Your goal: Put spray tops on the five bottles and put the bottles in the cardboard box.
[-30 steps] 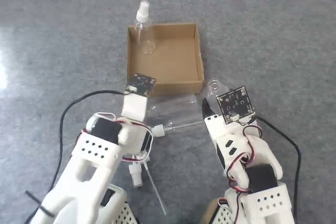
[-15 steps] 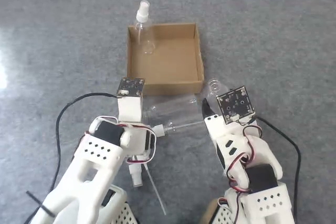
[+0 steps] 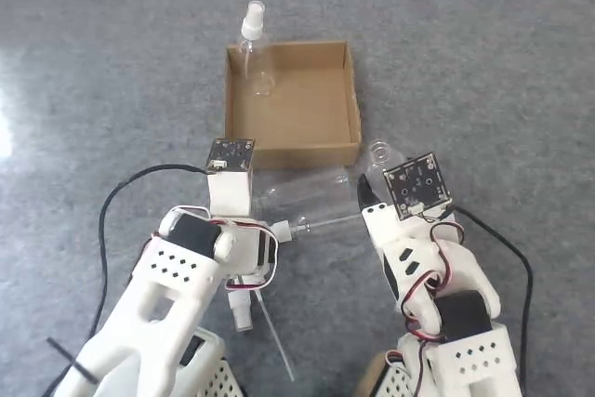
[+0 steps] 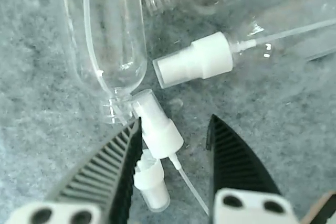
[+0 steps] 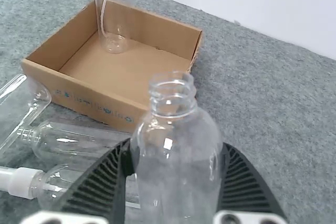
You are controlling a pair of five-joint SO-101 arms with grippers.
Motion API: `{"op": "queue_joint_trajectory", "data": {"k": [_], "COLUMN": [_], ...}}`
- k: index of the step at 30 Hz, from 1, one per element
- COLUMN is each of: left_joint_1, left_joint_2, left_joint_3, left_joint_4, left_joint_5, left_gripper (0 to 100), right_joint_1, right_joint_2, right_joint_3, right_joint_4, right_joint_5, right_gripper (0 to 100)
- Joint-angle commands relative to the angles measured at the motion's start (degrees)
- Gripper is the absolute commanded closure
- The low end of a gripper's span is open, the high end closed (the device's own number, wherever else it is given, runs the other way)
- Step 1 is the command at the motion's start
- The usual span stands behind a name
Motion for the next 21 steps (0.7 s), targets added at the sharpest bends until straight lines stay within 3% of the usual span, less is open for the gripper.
{"op": "queue_joint_trajectory", "data": {"k": [1,10,17,21], "left_joint_1": [0.2,-0.1,0.0,0.1], "left_joint_2": [1.4,21.8,28.1,28.3], "left_joint_3": [-0.5,-3.4,-6.6,-7.6], "left_joint_4": [-1.2,-6.8,-6.8,-6.9], "left_joint_5": [0.8,3.1,7.1,8.9], "left_gripper": [81,81,81,92], "right_joint_1": [0.8,0.8,0.8,0.8], "right_joint_2": [-0.6,-0.6,-0.6,-0.6], "right_joint_3": [-0.6,-0.6,-0.6,-0.6], "right_joint_4": [-1.6,-1.6,-1.6,-1.6], "right_joint_5": [-0.5,-0.5,-0.5,-0.5], "right_gripper": [88.7,88.7,88.7,88.7]}}
